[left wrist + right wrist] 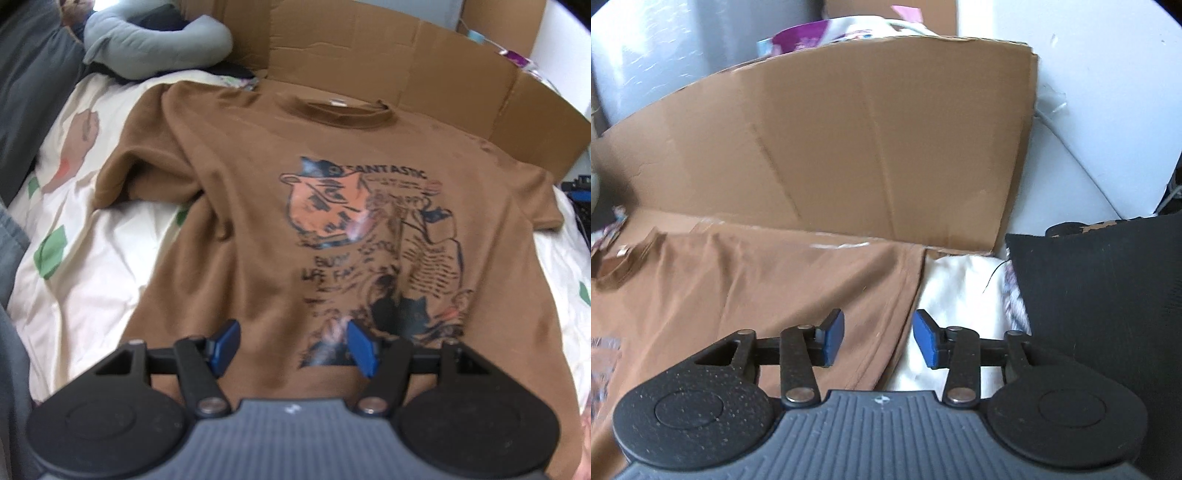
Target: Fold clothes
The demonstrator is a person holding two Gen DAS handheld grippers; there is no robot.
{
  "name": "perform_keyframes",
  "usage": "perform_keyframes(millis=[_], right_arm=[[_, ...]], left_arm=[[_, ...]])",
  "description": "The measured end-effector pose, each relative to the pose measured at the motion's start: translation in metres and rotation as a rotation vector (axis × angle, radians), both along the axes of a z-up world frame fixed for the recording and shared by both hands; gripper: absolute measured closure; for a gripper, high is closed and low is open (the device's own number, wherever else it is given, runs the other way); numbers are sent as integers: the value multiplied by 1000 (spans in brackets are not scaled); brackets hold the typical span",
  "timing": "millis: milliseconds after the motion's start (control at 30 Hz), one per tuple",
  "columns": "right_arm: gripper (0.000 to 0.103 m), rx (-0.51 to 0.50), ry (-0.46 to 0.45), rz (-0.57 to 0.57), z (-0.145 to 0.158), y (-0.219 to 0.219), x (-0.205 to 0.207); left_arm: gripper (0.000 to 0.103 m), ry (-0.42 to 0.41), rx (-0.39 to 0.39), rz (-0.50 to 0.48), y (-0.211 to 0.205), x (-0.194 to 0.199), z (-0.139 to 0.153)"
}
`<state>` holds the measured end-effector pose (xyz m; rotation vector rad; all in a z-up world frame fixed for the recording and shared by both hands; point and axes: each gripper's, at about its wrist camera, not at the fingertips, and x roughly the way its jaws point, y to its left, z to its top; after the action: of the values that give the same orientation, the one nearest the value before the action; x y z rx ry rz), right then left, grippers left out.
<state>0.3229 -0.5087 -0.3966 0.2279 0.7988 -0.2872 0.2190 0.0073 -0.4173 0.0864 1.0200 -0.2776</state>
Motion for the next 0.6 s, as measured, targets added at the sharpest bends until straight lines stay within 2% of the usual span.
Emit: perform_keyframes(millis=[133,400,600], right_arm=[[51,33,25,5,-8,12,-15],[46,42,148,86,-43,41,-38],[39,-5,156,105,-55,50,-35]], left_arm=[[37,1,-12,-5,-4,-4,2],[37,32,-25,5,-4,-10,-5],[37,50,-42,-9,-11,-15,-9]])
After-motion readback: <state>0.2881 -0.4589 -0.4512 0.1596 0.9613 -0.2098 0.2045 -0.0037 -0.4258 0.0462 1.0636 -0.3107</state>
